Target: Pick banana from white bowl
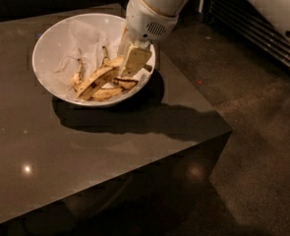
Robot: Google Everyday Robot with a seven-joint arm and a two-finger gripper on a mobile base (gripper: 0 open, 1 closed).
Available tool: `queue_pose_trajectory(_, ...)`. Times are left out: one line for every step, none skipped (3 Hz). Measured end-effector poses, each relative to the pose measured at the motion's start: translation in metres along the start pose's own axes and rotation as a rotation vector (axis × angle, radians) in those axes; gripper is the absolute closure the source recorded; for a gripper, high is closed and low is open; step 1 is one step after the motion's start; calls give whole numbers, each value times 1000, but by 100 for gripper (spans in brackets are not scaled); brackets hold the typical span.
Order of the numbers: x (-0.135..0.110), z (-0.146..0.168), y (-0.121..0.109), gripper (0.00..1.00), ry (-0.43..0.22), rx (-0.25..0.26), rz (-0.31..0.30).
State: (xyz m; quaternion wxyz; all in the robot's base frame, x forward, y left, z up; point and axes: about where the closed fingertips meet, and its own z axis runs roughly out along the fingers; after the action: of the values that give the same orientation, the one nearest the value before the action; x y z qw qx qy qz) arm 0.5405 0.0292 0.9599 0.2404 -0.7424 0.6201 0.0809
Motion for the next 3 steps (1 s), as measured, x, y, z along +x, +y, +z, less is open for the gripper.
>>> queue_pose_trajectory(1, -4, 26, 100, -106, 33, -10)
queue_pose_trajectory(11, -15, 26, 100, -117, 60, 11)
queue_pose_trajectory(-7, -27, 27, 100, -97, 59, 3)
